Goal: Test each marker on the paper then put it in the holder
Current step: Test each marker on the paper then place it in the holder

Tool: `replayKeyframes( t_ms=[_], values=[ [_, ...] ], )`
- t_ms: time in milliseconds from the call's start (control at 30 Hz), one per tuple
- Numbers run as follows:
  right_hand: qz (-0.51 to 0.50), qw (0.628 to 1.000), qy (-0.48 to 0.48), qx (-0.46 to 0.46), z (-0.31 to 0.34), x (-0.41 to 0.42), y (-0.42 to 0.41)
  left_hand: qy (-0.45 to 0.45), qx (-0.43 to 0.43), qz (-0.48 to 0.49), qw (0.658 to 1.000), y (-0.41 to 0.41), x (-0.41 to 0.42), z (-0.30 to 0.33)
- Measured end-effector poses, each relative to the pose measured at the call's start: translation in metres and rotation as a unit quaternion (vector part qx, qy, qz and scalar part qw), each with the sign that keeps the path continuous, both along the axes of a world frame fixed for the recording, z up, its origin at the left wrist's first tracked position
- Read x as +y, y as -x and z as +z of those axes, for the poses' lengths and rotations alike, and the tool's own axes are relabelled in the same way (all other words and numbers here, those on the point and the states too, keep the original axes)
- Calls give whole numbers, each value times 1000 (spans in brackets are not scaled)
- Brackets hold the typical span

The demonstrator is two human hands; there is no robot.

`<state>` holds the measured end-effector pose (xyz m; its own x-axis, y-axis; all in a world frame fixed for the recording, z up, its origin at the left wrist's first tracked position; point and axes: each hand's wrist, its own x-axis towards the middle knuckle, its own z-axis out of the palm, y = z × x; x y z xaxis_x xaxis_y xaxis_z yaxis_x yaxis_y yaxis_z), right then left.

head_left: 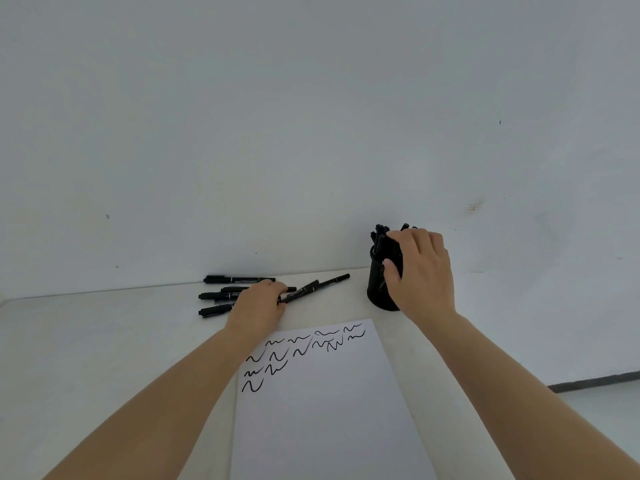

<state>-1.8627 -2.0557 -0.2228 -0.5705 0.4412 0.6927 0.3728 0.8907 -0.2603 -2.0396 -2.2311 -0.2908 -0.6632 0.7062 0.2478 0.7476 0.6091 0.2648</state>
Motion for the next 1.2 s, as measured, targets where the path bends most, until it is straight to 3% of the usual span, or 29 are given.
replayKeyframes(
  t_ms=[67,133,200,300,400,567,900,1133,1200],
  values=[
    [30,997,-48,43,-1,-11,-4,-71,-36,8,997,-4,-6,5],
    [80,996,-21,40,-7,-23,-6,-150,-80,11,985,-13,-14,11],
    [120,982,146,10,-12,-40,-6,-193,-114,4,974,-25,-22,16],
    [157,912,377,-24,-20,-63,-1,-233,-154,-22,960,-49,-34,19],
    [197,864,462,-18,-24,-85,1,-246,-165,-57,953,-70,-45,21],
    [189,818,542,18,-35,-114,2,-244,-140,-93,955,-89,-63,22],
    [175,752,614,162,-38,-131,-8,-161,-209,-37,964,-98,-95,18],
    [233,807,540,49,-36,-140,-7,-98,-119,-76,985,-110,-93,33],
    [261,814,517,46,-34,-142,-9,-122,-198,-76,970,-112,-97,37]
  ],
)
